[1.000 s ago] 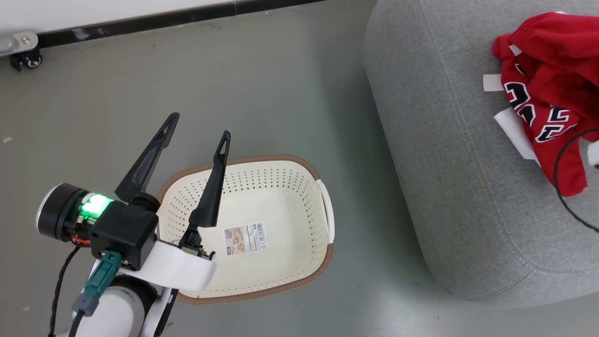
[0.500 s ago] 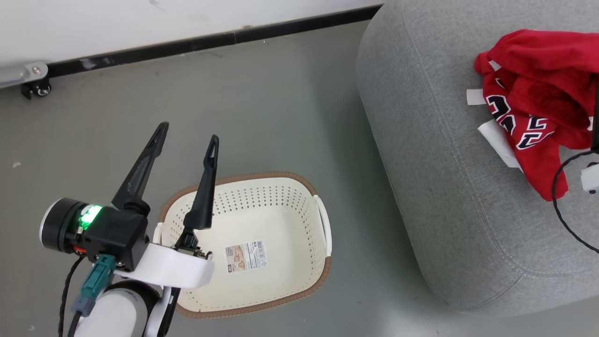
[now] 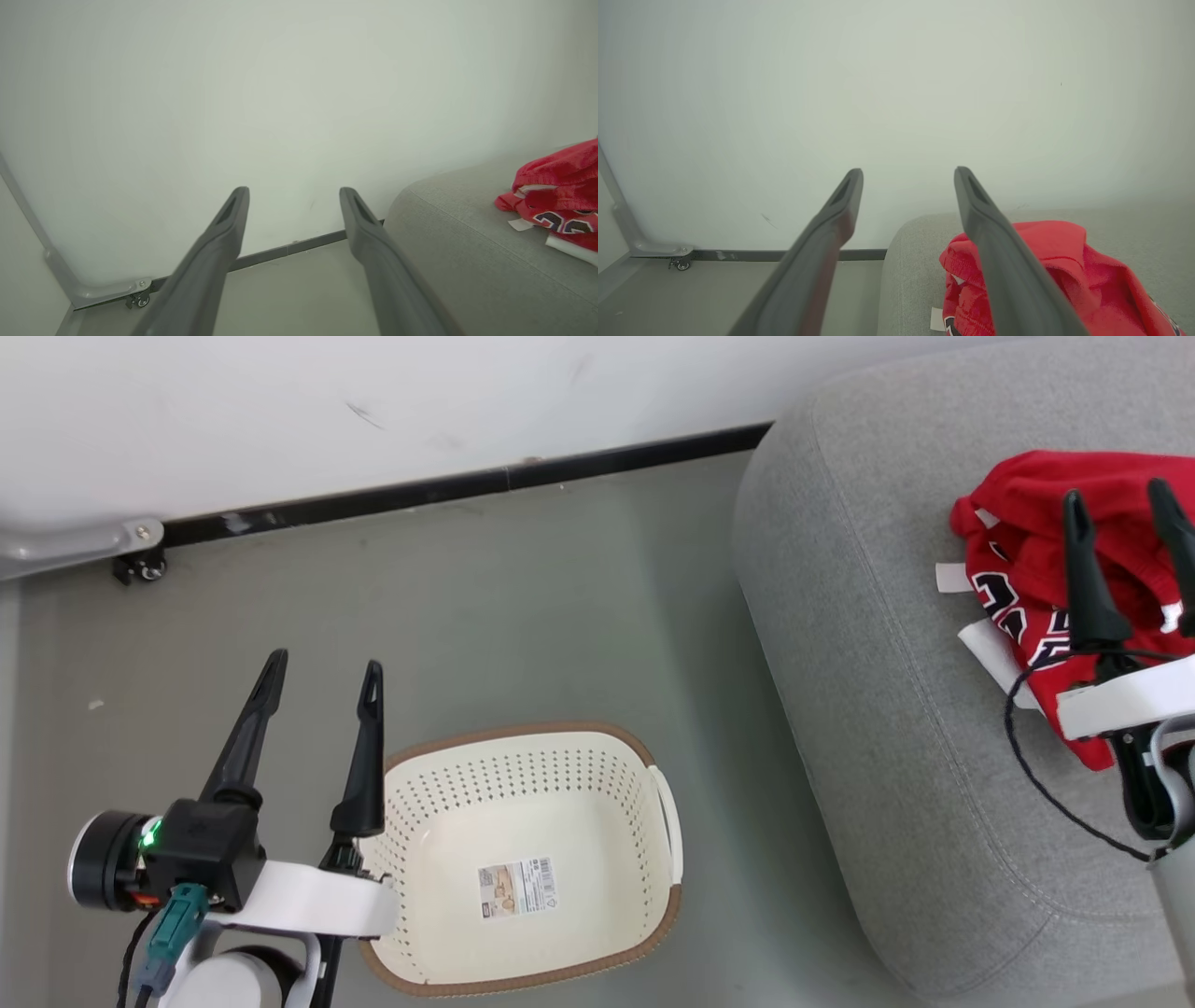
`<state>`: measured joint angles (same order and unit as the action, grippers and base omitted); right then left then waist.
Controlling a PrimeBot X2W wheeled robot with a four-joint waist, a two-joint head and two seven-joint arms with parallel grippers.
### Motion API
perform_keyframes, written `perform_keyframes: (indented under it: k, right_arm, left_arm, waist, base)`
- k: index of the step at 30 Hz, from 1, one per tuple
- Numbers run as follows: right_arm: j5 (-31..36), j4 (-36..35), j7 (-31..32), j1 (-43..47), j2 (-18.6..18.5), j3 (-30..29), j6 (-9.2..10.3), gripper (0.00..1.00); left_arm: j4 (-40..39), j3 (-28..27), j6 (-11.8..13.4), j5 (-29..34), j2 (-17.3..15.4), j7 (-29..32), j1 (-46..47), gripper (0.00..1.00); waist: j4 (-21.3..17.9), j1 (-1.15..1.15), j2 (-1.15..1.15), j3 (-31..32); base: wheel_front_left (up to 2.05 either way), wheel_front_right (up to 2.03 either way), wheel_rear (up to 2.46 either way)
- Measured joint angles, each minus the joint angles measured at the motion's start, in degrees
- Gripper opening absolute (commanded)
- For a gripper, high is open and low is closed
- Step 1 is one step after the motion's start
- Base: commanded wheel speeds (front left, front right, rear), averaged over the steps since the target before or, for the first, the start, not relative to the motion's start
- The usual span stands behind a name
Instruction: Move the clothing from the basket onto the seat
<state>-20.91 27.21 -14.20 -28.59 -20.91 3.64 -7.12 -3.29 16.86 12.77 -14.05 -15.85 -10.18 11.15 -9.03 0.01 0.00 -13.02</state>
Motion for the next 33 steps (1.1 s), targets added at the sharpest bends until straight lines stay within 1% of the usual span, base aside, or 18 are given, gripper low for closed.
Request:
perform_keyframes:
  k: [6, 11, 16, 22, 28, 33]
  right_arm:
    - [0.42, -3.86, -0.05, 1.97, 2.88, 0.48, 0.00, 1.00]
    - [1.97, -7.11, -0.08, 4.72, 5.54, 0.97, 0.00, 1.00]
    - [3.37, -9.84, -0.09, 7.94, 9.03, 0.75, 0.00, 1.00]
    - [5.17, -11.40, -0.09, 13.89, 13.05, 0.64, 0.00, 1.00]
    - [7.86, -11.91, -0.08, 19.86, 15.34, 1.91, 0.00, 1.00]
    - [9.40, -12.70, -0.09, 22.70, 16.06, 0.57, 0.00, 1.00]
  left_arm:
    - [2.53, -1.02, 1.42, -0.03, 0.08, -0.68, -2.21, 1.00]
    - [4.17, -1.04, 1.59, -0.60, 0.55, -1.25, -3.28, 1.00]
    - [6.08, -1.12, 1.59, -1.81, 0.98, -1.68, -4.98, 1.00]
    - [7.97, -1.31, 1.59, -2.49, 1.36, -2.23, -6.87, 1.00]
    - [9.37, -0.80, 1.51, -2.53, 1.72, -2.54, -7.93, 1.00]
    - [10.93, 0.30, 1.32, -2.29, 1.83, -2.55, -9.27, 1.00]
  waist:
    - [1.43, 0.00, 0.00, 2.39]
    - [2.72, 0.00, 0.00, 4.41]
    - [4.00, 0.00, 0.00, 6.41]
    - [5.71, 0.00, 0.00, 9.12]
    - [6.98, 0.00, 0.00, 11.31]
    - [7.84, 0.00, 0.00, 13.03]
  base:
    - [0.00, 0.00, 0.00]
    - [0.00, 0.00, 0.00]
    - [0.00, 0.00, 0.00]
    - [0.00, 0.00, 0.00]
    - [0.00, 0.00, 0.00]
    - [0.00, 0.00, 0.00]
